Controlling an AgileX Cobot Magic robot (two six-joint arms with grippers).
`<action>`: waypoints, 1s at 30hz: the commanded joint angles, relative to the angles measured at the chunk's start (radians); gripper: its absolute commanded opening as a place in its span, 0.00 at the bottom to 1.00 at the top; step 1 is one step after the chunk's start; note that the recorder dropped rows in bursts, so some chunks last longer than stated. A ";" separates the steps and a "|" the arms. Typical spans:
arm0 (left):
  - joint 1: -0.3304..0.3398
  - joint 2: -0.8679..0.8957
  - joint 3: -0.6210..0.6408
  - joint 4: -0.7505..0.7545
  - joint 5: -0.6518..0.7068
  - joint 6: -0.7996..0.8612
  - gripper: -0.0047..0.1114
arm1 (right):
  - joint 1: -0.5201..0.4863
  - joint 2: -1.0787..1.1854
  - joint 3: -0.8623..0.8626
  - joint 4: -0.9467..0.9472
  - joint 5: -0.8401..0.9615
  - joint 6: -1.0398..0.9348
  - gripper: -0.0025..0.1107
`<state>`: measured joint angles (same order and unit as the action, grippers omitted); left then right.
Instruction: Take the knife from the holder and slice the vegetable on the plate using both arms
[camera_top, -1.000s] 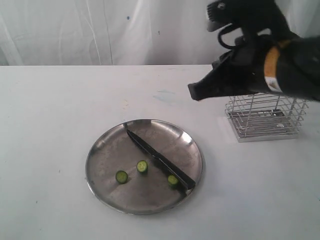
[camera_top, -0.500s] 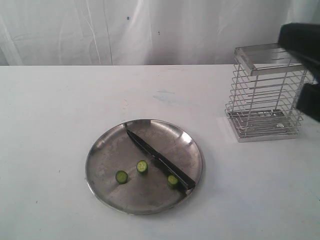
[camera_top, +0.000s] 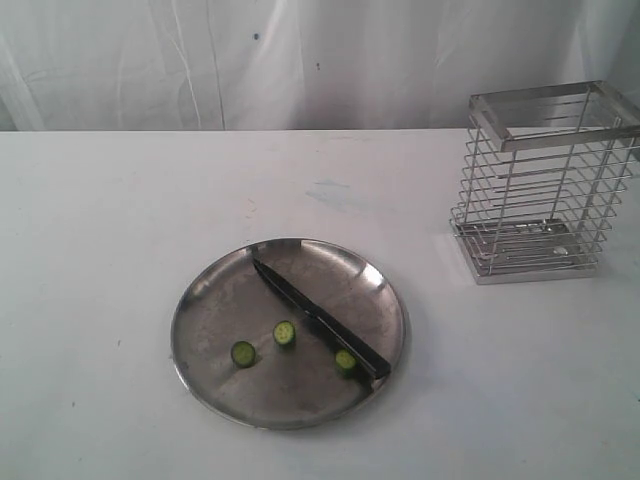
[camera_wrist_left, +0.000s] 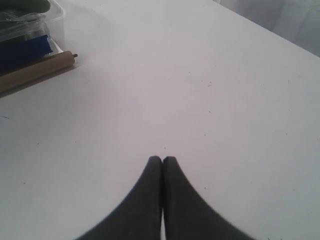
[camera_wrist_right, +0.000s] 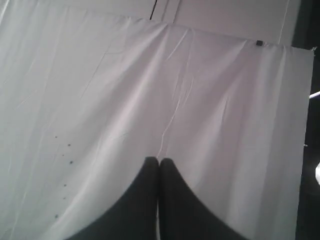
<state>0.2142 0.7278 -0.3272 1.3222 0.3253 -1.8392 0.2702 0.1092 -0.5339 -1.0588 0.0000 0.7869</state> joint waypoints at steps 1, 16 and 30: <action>0.001 -0.006 0.005 0.009 0.002 0.004 0.04 | -0.008 -0.019 0.108 0.304 0.050 -0.165 0.02; 0.003 -0.011 0.005 0.015 0.001 0.004 0.04 | -0.371 -0.109 0.534 0.893 0.043 -0.680 0.02; 0.003 -0.011 0.005 0.015 0.001 0.004 0.04 | -0.371 -0.109 0.534 1.036 0.346 -0.870 0.02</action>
<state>0.2142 0.7237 -0.3272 1.3222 0.3215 -1.8392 -0.0959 0.0058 -0.0021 -0.0259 0.3456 -0.0714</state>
